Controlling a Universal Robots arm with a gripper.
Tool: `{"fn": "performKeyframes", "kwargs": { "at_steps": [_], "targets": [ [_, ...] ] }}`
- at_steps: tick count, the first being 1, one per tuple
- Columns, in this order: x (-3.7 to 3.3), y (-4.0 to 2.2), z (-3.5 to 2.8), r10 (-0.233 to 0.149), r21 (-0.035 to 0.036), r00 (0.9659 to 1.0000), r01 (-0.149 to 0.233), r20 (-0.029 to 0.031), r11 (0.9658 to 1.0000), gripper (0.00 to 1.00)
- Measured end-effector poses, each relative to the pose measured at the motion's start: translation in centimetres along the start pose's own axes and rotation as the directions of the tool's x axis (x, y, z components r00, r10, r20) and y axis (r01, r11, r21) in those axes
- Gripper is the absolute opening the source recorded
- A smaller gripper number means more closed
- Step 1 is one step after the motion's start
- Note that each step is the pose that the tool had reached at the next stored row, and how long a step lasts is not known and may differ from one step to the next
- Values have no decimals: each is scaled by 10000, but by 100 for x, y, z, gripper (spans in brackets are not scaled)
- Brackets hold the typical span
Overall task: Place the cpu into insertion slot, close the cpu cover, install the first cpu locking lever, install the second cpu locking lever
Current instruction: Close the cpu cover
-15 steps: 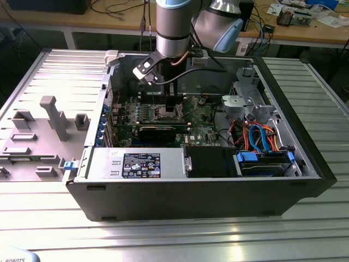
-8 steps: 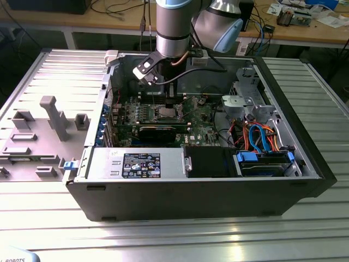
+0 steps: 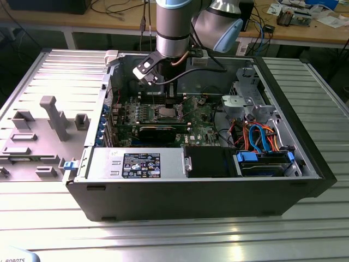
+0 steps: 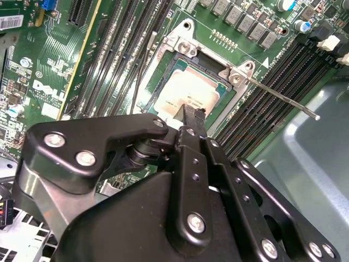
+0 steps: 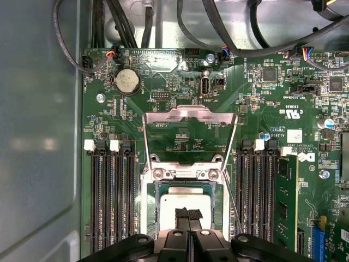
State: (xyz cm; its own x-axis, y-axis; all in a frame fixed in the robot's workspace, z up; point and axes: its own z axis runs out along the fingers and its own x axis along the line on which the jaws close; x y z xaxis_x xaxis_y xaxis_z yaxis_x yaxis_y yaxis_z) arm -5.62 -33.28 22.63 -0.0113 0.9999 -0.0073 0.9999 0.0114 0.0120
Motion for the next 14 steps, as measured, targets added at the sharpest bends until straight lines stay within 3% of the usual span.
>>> {"fn": "performKeyframes", "kwargs": {
  "at_steps": [8, 14],
  "targets": [
    [1, 0, -4, 0, 0, 10000, 0, 1, 10000, 11],
    [0, 1, -69, 1, -1, 10000, -1, 0, 10000, 11]
  ]
}}
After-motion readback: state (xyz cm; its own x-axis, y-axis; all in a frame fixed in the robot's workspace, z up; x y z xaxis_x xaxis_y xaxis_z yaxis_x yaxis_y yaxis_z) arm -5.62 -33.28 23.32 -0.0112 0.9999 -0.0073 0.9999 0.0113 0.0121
